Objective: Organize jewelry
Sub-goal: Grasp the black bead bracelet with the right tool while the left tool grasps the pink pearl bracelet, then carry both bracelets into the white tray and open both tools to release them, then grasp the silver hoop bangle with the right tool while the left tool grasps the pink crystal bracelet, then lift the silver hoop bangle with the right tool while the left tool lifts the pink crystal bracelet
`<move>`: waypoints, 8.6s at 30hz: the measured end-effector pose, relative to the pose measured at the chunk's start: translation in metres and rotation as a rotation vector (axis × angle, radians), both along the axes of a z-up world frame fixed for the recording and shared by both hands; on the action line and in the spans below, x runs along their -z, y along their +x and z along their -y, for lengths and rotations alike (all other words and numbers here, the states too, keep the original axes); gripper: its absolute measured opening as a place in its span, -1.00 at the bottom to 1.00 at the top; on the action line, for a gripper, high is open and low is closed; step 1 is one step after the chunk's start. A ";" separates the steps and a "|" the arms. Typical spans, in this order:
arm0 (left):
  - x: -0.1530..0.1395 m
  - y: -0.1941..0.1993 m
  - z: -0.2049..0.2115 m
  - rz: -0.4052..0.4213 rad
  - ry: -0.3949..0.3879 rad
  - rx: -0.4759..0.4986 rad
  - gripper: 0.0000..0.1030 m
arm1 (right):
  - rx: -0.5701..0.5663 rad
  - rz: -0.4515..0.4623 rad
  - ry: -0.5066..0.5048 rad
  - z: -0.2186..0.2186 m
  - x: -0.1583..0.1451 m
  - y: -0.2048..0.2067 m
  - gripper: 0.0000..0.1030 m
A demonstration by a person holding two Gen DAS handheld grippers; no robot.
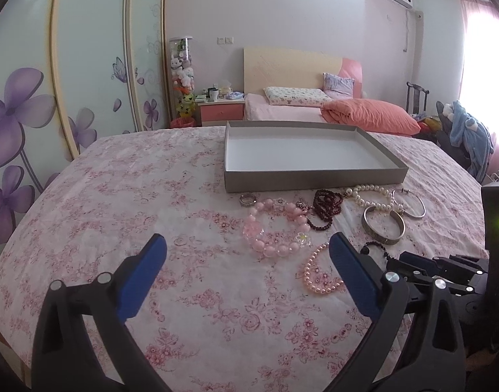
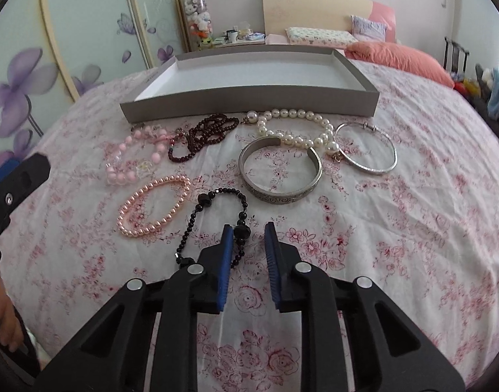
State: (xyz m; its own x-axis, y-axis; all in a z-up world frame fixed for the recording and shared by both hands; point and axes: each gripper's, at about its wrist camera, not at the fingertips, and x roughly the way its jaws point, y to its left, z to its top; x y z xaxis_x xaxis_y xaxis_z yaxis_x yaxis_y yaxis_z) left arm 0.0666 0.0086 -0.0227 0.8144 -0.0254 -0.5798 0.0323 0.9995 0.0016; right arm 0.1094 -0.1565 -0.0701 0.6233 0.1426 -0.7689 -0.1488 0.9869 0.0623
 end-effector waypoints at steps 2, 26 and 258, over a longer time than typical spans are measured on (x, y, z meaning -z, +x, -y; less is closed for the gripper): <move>0.003 0.003 0.005 -0.018 0.010 0.012 0.78 | -0.016 0.008 -0.027 -0.001 -0.001 -0.003 -0.76; 0.052 0.051 0.054 -0.308 0.018 0.168 -0.40 | 0.185 0.016 0.023 0.080 -0.002 0.001 -0.77; 0.029 0.076 -0.025 -0.209 -0.126 0.056 -0.58 | 0.054 0.002 -0.008 0.099 -0.003 0.064 0.35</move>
State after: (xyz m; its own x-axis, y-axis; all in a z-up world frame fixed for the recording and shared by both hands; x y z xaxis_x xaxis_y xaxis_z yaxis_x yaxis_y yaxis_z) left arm 0.1423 0.0334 -0.0515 0.6720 -0.1496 -0.7252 0.0741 0.9881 -0.1351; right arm 0.1732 -0.2551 -0.0667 0.6311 0.1026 -0.7689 -0.0951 0.9940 0.0545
